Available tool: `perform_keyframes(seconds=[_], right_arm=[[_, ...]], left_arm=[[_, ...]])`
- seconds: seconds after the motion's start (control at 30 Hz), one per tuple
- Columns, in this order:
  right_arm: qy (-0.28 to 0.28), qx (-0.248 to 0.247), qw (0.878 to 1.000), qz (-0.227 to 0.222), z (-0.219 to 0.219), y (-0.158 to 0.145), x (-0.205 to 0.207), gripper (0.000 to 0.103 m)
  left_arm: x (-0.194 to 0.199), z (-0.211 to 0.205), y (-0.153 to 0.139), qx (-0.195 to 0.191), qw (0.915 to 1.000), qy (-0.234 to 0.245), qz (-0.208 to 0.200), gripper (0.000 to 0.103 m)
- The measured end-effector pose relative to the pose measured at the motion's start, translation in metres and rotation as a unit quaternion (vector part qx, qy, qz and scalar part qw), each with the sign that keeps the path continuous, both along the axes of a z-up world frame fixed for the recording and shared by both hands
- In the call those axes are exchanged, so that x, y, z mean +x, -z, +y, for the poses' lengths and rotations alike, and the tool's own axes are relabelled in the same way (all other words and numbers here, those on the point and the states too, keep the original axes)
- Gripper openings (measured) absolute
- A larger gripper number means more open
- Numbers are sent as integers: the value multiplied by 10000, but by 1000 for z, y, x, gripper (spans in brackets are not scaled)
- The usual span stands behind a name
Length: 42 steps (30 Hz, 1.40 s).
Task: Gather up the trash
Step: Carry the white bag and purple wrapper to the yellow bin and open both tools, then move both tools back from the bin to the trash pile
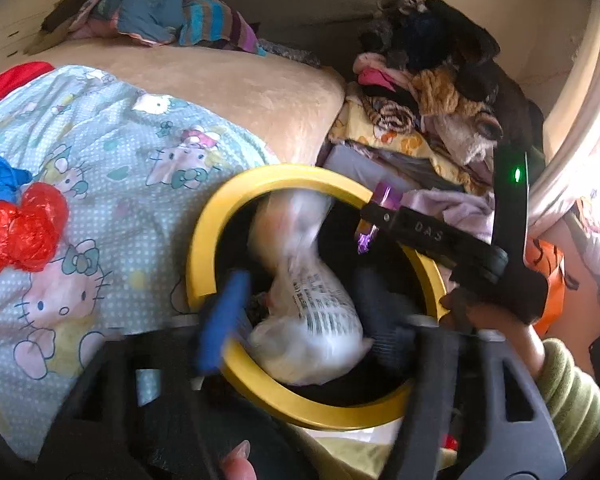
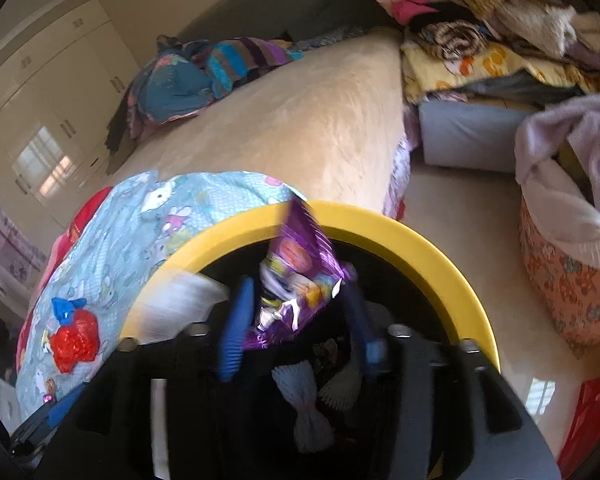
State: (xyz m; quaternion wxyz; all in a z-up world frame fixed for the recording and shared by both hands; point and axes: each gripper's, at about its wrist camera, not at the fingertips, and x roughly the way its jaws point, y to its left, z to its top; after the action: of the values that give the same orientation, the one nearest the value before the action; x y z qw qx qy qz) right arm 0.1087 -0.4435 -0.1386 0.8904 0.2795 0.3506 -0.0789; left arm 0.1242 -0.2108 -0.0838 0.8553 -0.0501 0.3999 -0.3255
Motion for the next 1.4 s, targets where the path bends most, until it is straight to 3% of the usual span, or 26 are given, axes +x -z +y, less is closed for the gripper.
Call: perform_keyframes(seconds=[0.07,0.17,0.73,1.23,1.4], right_arm=[[50,4,10000,15,0,0,1,57],[59,-38,10000,-40,3,-3,0,60],[-376,-418,9971,-505,44,-42,1,76],[-1207,-1213,9806,-954,106,-83,-2,79],[-1474,-1127,9767,-1078,122,-93,-4,79]], left_arm=[[-1,4,-4,-23,9999,-63,-77,71],[-3,12,-11,-69,9996,-195,-205,91],[-10,49,-34,-93,9950,-772,-633,92],[-11,99,-54,-317,9847,-1492,-846,92],[-10,117,-59,-362,9800,-1733,-907,92]])
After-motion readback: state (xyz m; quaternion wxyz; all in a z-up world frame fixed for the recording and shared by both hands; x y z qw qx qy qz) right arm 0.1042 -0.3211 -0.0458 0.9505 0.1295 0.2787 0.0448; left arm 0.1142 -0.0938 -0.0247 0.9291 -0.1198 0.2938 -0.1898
